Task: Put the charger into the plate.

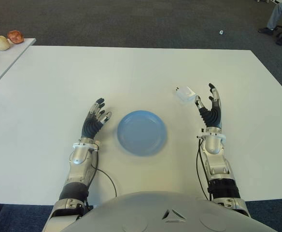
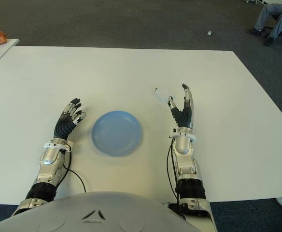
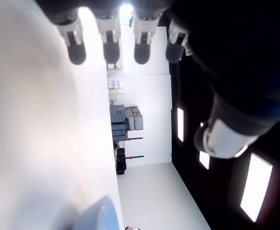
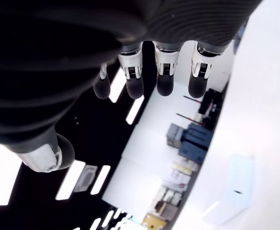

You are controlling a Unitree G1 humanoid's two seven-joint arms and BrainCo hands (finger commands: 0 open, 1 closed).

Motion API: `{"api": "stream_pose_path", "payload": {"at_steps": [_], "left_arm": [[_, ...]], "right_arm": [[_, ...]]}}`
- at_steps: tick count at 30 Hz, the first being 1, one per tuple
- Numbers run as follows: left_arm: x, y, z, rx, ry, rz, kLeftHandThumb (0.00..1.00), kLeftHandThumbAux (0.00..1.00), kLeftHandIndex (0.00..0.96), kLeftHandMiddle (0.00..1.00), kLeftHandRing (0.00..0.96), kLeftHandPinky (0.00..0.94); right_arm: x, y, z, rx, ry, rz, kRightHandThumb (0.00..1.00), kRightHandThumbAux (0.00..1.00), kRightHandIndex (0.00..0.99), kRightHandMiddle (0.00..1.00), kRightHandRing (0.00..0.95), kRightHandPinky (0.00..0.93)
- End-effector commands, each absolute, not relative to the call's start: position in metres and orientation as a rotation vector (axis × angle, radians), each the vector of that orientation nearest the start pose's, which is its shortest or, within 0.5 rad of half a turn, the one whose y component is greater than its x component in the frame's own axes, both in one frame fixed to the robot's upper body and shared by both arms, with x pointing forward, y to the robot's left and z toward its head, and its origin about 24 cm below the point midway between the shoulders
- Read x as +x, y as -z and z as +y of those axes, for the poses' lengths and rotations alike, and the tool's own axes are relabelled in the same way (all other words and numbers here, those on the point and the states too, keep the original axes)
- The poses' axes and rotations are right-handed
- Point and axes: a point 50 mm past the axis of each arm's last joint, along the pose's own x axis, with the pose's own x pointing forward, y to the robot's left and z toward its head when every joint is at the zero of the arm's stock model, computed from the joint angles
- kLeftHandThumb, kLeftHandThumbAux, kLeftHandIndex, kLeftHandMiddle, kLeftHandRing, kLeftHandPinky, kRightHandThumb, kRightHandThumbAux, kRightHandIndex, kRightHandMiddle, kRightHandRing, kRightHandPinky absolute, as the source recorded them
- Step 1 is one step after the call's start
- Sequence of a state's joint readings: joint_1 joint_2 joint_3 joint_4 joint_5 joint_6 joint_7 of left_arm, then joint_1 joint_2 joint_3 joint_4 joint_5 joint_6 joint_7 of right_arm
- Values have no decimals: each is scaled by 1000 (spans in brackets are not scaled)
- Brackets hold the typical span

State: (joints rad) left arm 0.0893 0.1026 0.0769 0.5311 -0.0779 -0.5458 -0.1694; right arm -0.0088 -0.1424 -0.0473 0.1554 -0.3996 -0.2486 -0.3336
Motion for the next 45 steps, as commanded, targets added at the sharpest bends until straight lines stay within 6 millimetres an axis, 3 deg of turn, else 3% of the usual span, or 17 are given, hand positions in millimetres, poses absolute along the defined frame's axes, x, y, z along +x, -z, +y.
{"api": "stream_pose_path", "payload": {"at_steps": [1,18,27,34,45], "left_arm": [[178,71,188,0,13,241,20,660,9,52,45,61],[175,70,185,-4,-4,243,0,665,10,50,42,62],[173,70,185,3,0,245,0,664,14,55,48,63],[172,71,184,1,0,248,0,664,14,56,47,62],[169,70,184,0,3,242,10,669,16,57,49,62]], "right_arm": [[264,-46,-193,-626,271,-172,401,497,0,0,0,45],[283,-47,-191,-797,186,-178,384,495,0,0,0,44],[306,-31,-192,-1002,158,-164,358,469,0,0,0,36],[311,-24,-191,-1130,137,-133,320,367,0,0,0,2],[322,-6,-187,-1290,26,77,291,228,0,0,0,0]]}}
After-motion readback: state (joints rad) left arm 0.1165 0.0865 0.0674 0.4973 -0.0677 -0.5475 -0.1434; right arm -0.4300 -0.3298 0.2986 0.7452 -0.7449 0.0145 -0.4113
